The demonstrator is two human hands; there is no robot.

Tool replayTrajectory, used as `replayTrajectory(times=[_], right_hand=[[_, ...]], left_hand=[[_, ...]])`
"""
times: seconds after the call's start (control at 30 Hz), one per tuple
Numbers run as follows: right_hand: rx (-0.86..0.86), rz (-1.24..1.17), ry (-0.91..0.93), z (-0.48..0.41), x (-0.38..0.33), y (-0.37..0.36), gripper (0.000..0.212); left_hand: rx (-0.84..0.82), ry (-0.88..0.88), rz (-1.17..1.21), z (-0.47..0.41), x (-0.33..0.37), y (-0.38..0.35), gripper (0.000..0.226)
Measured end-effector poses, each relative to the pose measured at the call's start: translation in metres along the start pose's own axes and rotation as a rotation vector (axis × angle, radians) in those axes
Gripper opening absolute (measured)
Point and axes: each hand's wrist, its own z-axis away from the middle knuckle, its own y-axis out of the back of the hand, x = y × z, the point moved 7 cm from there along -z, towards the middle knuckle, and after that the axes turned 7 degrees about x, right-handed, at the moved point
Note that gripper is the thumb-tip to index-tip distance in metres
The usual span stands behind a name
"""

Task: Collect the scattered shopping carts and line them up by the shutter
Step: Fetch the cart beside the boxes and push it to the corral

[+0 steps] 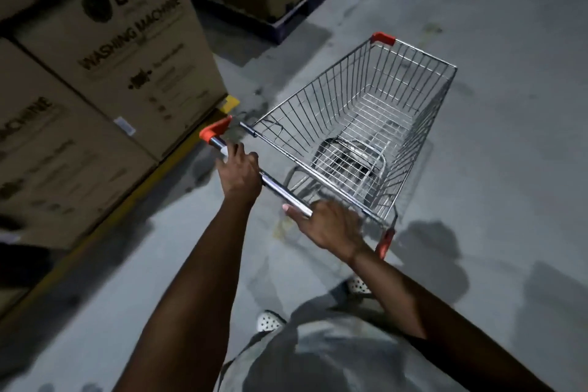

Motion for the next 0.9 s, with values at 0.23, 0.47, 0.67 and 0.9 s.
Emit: replayTrajectory(times=[0.23,0.47,0.67,0.9], right_hand=[[0.075,0.328,-0.206,-0.013,-0.050,0.000,0.098],[0.225,0.345,-0.199,-0.070,-0.100,-0.002,0.087],[0.270,0.390,-0.333,-0.149,-0.139,-0.010,0.069],[0.374,0.183,-0.329,-0.250,-0.179,-0.010,0.074]], left_hand=[[0.042,-0.187,-0.004,-0.049,-0.025,-0.007,0.028],[0.142,-0.296,0.031,-0.123,-0.040,-0.009,0.030],[0.071,-0.390,-0.084,-0.208,-0.050,-0.009,0.042],[0.102,-0.521,-0.143,-0.315,-0.056,-0.011,0.037]])
